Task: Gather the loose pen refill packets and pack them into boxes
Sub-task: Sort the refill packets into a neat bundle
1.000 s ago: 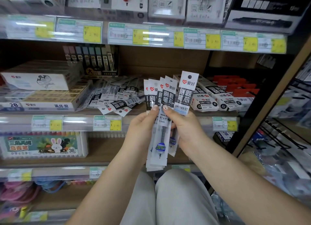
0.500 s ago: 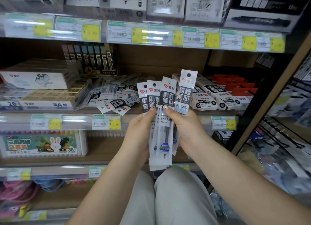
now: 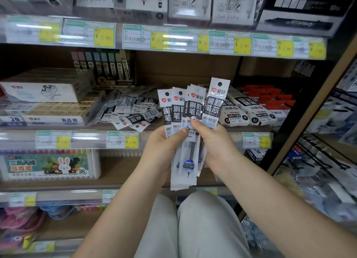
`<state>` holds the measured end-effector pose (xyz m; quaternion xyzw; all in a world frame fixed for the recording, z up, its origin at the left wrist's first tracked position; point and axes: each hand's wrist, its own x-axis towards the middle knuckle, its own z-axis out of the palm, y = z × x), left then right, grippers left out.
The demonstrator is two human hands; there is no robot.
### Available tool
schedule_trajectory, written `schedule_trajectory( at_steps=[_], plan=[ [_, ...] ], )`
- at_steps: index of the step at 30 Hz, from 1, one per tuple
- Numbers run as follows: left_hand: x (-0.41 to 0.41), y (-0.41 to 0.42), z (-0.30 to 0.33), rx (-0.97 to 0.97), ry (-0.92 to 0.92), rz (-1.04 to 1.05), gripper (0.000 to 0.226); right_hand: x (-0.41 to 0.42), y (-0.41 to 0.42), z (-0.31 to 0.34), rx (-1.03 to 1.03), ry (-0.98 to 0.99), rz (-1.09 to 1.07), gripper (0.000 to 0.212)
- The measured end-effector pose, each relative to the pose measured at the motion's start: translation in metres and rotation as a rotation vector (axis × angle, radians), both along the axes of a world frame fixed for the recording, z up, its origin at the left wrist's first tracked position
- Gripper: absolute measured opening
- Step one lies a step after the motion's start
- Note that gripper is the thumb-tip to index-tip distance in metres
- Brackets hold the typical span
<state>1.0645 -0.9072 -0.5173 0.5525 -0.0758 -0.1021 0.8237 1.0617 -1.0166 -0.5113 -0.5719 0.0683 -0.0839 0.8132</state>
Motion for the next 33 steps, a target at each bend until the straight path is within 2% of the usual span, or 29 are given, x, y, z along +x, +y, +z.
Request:
schedule_trajectory(
  at_steps=[14,24,29,31,33],
  plan=[
    [0.004,-0.003,0.001,0.011,-0.008,-0.019,0.018,0.003,-0.004,0.004,-0.004,-0.042,-0.063,0.013],
    [0.005,-0.007,0.001,0.077,-0.012,0.089,0.02,0.002,-0.002,0.006,-0.021,0.039,-0.054,0.005],
    [0.011,0.0,-0.001,0.101,0.019,0.144,0.019,0.006,-0.011,0.011,-0.003,0.131,-0.013,0.043],
    [0.014,0.004,-0.002,0.113,0.015,0.17,0.018,0.007,-0.015,0.016,0.059,0.111,-0.007,0.043],
    [0.016,0.007,-0.002,0.121,0.0,0.199,0.017,0.004,-0.019,0.02,0.032,0.084,0.031,0.042]
  ],
)
